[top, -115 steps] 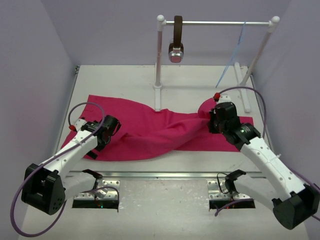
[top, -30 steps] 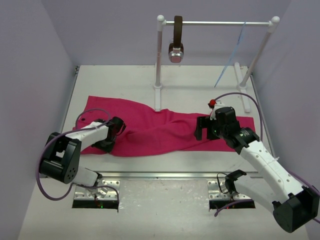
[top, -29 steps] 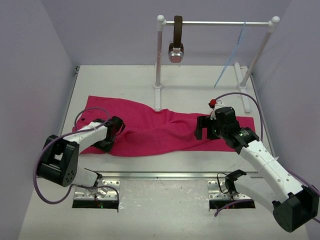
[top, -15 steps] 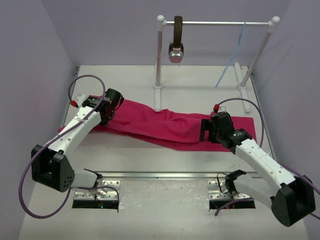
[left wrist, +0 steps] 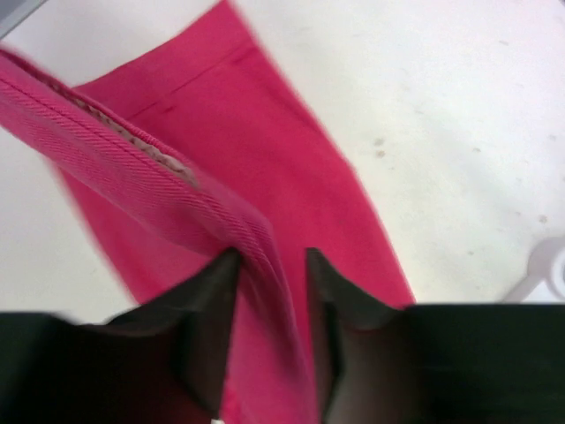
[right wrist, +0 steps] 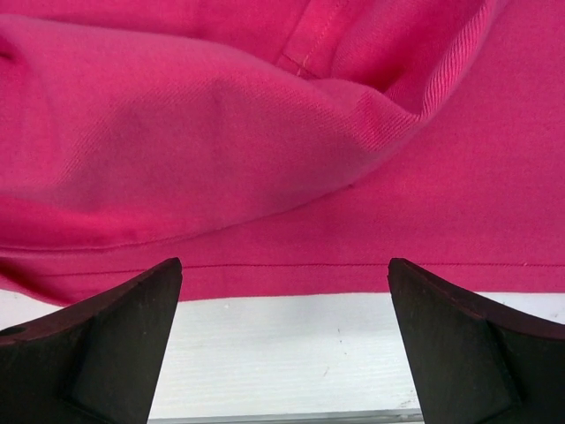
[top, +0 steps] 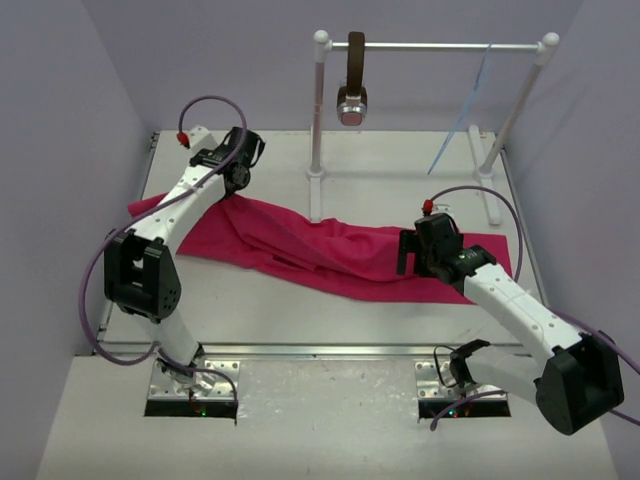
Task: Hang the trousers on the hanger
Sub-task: Fold the trousers at the center of the board.
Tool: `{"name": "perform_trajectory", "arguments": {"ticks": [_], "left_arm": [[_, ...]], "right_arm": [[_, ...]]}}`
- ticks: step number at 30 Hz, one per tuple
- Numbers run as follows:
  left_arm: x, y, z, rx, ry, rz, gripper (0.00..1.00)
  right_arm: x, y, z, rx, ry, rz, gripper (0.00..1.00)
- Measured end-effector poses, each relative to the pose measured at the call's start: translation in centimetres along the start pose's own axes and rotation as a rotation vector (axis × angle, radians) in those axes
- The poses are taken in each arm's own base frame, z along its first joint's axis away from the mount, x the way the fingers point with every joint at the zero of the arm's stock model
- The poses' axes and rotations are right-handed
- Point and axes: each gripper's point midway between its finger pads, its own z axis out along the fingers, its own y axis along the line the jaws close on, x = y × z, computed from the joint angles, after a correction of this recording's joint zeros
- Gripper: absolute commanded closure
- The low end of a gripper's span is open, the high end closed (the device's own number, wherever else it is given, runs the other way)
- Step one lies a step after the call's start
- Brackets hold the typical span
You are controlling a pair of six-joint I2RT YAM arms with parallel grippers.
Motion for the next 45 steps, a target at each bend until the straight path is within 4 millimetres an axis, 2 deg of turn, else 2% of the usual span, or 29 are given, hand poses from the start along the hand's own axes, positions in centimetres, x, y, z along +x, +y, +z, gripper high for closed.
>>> {"name": "perform_trajectory", "arguments": {"ticks": [1, 2, 4, 5, 8, 10, 11, 13, 15, 16, 18, 19, 21, 23, 25, 29, 33, 35, 36, 38, 40, 42, 43, 45], "left_arm": [[0.0, -1.7, 0.6, 0.041, 0.007, 0.028, 0.5], [0.1, -3.3, 1.1, 0.082, 0.016, 0.054, 0.46], [0.3, -5.6, 1.8, 0.14, 0.033, 0.101, 0.2], [0.3, -6.5, 2.1, 0.162, 0.041, 0.121, 0.01], [-0.9, -8.5, 2.6, 0.197, 0.064, 0.15, 0.0], [-3.2, -8.4, 3.1, 0.172, 0.059, 0.098, 0.0], [-4.4, -7.5, 3.5, 0.133, 0.048, 0.027, 0.0], [-5.3, -3.5, 3.7, 0.01, 0.054, -0.039, 0.0], [-5.1, 0.9, 3.7, -0.101, 0.059, -0.146, 0.0], [-3.9, 3.8, 3.6, -0.16, 0.073, -0.188, 0.0], [0.0, 9.3, 2.8, -0.274, 0.133, -0.222, 0.0], [2.0, 11.6, 2.6, -0.314, 0.158, -0.207, 0.0], [5.9, 14.2, 3.1, -0.345, 0.226, -0.211, 0.0], [9.2, 15.9, 3.9, -0.365, 0.28, -0.208, 0.0], [11.0, 16.3, 4.8, -0.356, 0.311, -0.213, 0.0], [11.4, 14.1, 6.7, -0.269, 0.31, -0.242, 0.0], [12.2, 12.3, 8.6, -0.248, 0.327, -0.238, 0.02], [13.2, 12.3, 9.3, -0.266, 0.347, -0.223, 0.03], [13.6, 12.3, 9.6, -0.274, 0.355, -0.226, 0.05], [13.6, 12.2, 9.7, -0.27, 0.355, -0.23, 0.19], [13.6, 11.9, 9.8, -0.26, 0.353, -0.24, 0.39], [13.5, 11.6, 10.0, -0.25, 0.347, -0.252, 0.54], [13.4, 11.5, 10.0, -0.245, 0.345, -0.254, 0.63], [13.4, 11.4, 10.1, -0.242, 0.342, -0.262, 0.74]], "right_arm": [[-0.3, 0.1, 0.0, 0.0, -0.005, -0.003, 0.01], [-0.6, 0.1, -0.1, 0.003, -0.01, -0.006, 0.01], [-0.9, 0.0, 0.0, 0.011, -0.012, -0.015, 0.01], [-0.9, 0.0, 0.1, 0.015, -0.01, -0.02, 0.01], [-0.8, -0.1, 0.4, 0.023, 0.006, -0.03, 0.01], [-0.6, -0.2, 0.7, 0.03, 0.021, -0.031, 0.01], [-0.5, -0.2, 0.8, 0.026, 0.025, -0.03, 0.01], [-0.3, 0.1, 0.8, 0.013, 0.028, -0.025, 0.01], [-0.1, 0.5, 1.2, -0.01, 0.023, -0.017, 0.01], [0.1, 0.6, 1.4, -0.018, 0.027, -0.016, 0.01], [0.7, 0.9, 2.0, -0.027, 0.046, -0.016, 0.02], [1.0, 1.0, 2.3, -0.027, 0.059, -0.01, 0.03], [1.3, 1.3, 3.3, -0.023, 0.076, 0.002, 0.05], [1.8, 2.0, 4.4, -0.044, 0.081, 0.019, 0.07], [2.4, 2.4, 5.2, -0.059, 0.102, 0.031, 0.08], [2.9, 3.9, 7.2, -0.093, 0.131, 0.062, 0.13], [3.0, 4.6, 8.2, -0.101, 0.148, 0.091, 0.22], [2.7, 4.7, 8.3, -0.104, 0.14, 0.106, 0.32], [2.6, 4.8, 8.4, -0.106, 0.136, 0.111, 0.41], [2.5, 4.9, 8.5, -0.107, 0.133, 0.119, 0.54], [2.4, 4.9, 8.5, -0.111, 0.131, 0.126, 0.8], [2.3, 5.1, 8.5, -0.121, 0.126, 0.126, 0.98], [2.2, 5.2, 8.3, -0.13, 0.124, 0.125, 1.0], [1.7, 5.4, 7.8, -0.144, 0.108, 0.127, 1.0]]}}
